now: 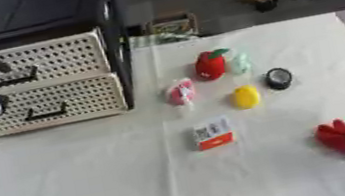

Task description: Pick up objects from table and place into drawer.

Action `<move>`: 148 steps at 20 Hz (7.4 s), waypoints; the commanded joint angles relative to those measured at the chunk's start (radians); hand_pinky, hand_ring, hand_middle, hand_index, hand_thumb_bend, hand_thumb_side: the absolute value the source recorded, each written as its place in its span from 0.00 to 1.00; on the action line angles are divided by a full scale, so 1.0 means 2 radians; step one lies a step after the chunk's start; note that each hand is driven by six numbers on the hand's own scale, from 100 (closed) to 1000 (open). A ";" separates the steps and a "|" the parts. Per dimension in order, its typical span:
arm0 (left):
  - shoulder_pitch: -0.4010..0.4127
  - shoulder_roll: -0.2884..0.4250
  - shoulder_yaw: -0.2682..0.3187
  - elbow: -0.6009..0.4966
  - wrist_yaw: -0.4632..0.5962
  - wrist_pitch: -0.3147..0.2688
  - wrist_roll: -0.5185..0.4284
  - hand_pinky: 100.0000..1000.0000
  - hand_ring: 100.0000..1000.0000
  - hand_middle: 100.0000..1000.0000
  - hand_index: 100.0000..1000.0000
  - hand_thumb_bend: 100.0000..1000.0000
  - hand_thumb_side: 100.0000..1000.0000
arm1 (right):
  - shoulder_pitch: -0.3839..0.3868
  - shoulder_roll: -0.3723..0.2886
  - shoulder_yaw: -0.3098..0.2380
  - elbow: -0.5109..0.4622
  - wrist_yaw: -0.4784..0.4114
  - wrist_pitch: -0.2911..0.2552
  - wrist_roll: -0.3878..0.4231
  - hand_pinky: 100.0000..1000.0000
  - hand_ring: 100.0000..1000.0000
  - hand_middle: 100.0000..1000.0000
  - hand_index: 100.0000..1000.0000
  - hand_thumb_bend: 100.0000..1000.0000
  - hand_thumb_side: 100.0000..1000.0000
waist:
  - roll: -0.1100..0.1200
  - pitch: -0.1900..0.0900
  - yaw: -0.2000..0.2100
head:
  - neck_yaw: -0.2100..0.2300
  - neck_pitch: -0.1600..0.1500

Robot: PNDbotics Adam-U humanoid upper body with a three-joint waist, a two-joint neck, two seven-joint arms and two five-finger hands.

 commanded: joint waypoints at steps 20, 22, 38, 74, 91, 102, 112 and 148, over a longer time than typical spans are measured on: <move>-0.024 -0.007 0.003 0.033 -0.066 -0.001 0.042 0.00 0.00 0.00 0.88 0.01 0.34 | -0.006 -0.002 -0.006 -0.008 -0.002 -0.001 0.005 0.70 0.46 0.42 0.70 0.00 0.67 | 0.002 0.006 -0.006 | 0.007 -0.024; -0.024 -0.009 0.002 0.036 -0.072 -0.002 0.043 0.00 0.00 0.00 0.89 0.01 0.34 | -0.006 -0.002 -0.006 -0.008 -0.002 -0.001 0.006 0.70 0.46 0.42 0.70 0.00 0.67 | 0.002 0.007 -0.007 | 0.008 -0.026; -0.020 -0.014 -0.005 0.049 -0.099 -0.023 0.008 0.00 0.00 0.00 0.82 0.04 0.36 | -0.005 0.001 -0.010 -0.008 -0.001 -0.001 0.002 0.71 0.46 0.42 0.70 0.00 0.67 | 0.004 0.014 -0.011 | 0.010 -0.026; 0.054 0.038 0.008 -0.042 -0.047 0.017 0.054 0.00 0.00 0.00 0.79 0.01 0.34 | -0.004 0.006 -0.012 -0.008 -0.005 -0.001 0.000 0.71 0.47 0.42 0.71 0.00 0.67 | -0.006 0.001 0.001 | 0.007 -0.022; 0.125 0.075 0.019 -0.119 -0.019 0.048 0.098 0.00 0.00 0.00 0.79 0.01 0.34 | -0.006 0.008 -0.012 -0.008 -0.006 -0.001 0.000 0.71 0.47 0.42 0.71 0.00 0.67 | -0.007 0.002 0.001 | 0.006 -0.021; 0.161 0.092 0.032 -0.162 -0.015 0.056 0.106 0.00 0.00 0.00 0.77 0.01 0.34 | -0.007 0.009 -0.012 -0.008 -0.006 -0.002 0.000 0.71 0.47 0.42 0.71 0.00 0.67 | -0.008 0.002 0.002 | 0.006 -0.020; 0.181 0.101 0.040 -0.171 -0.027 0.053 0.105 0.00 0.00 0.00 0.75 0.01 0.34 | -0.006 0.009 -0.013 -0.008 -0.006 -0.003 -0.001 0.71 0.47 0.42 0.71 0.00 0.67 | -0.010 0.001 0.003 | 0.006 -0.021; 0.217 0.113 0.043 -0.171 -0.032 0.014 0.124 0.00 0.00 0.00 0.72 0.01 0.34 | -0.004 0.013 -0.014 -0.008 -0.007 0.000 -0.002 0.71 0.47 0.42 0.71 0.00 0.66 | -0.016 -0.006 0.011 | 0.007 -0.020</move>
